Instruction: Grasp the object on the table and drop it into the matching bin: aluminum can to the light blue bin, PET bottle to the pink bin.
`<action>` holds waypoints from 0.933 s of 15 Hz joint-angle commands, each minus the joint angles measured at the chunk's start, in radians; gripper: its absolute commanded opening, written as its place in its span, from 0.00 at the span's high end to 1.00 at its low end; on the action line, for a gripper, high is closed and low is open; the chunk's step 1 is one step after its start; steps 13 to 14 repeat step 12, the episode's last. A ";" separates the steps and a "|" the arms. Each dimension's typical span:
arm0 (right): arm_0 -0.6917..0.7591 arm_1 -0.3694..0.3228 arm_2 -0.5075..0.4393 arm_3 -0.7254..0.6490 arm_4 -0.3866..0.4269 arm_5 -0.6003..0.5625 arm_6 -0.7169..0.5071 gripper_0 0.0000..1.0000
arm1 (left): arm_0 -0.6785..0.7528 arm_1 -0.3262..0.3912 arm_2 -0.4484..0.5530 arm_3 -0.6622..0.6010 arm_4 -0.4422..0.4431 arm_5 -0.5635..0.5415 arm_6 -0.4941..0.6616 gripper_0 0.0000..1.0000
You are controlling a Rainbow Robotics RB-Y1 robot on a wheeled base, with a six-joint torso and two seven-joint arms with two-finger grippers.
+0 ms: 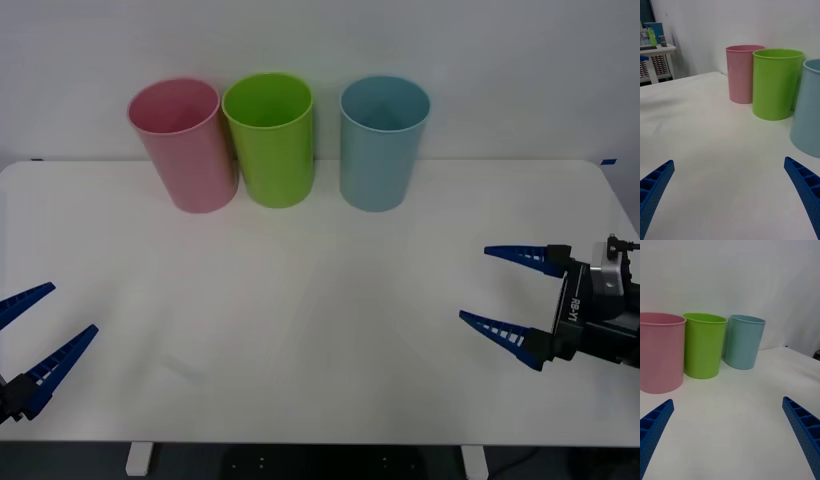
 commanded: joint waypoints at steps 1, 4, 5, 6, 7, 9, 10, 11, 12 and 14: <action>0.082 0.000 -0.029 -0.083 -0.010 0.002 -0.050 0.00 | 0.000 0.000 0.000 0.000 0.000 0.000 0.000 0.00; 0.148 0.000 -0.056 -0.128 -0.015 -0.001 -0.050 0.00 | 0.000 0.000 0.000 0.000 0.000 0.000 0.000 0.00; 0.164 0.000 -0.061 -0.139 -0.015 -0.001 -0.050 0.00 | 0.000 0.000 0.000 0.000 0.000 0.000 0.000 0.00; 0.181 0.000 -0.067 -0.149 -0.014 -0.001 -0.050 0.00 | 0.000 0.000 0.000 0.000 0.000 0.000 0.000 0.00; 0.191 0.000 -0.069 -0.151 -0.014 -0.001 -0.050 0.00 | 0.000 0.000 0.000 0.000 0.000 0.000 0.000 0.00; 0.194 0.000 -0.069 -0.152 -0.014 -0.003 -0.050 0.00 | 0.000 0.000 0.000 0.000 0.000 0.000 0.000 0.00; 0.194 0.000 -0.069 -0.152 -0.014 -0.003 -0.050 0.00 | 0.000 0.000 0.000 0.000 0.000 0.000 0.000 0.00; 0.194 0.000 -0.069 -0.152 -0.014 -0.003 -0.050 0.00 | 0.000 0.000 0.000 0.000 0.000 0.000 0.000 0.00; 0.194 0.000 -0.069 -0.152 -0.014 -0.003 -0.050 0.00 | 0.000 0.000 0.000 0.000 0.000 0.000 0.000 0.00; 0.194 0.000 -0.069 -0.152 -0.014 -0.003 -0.050 0.00 | 0.000 0.000 0.000 0.000 0.000 0.000 0.000 0.00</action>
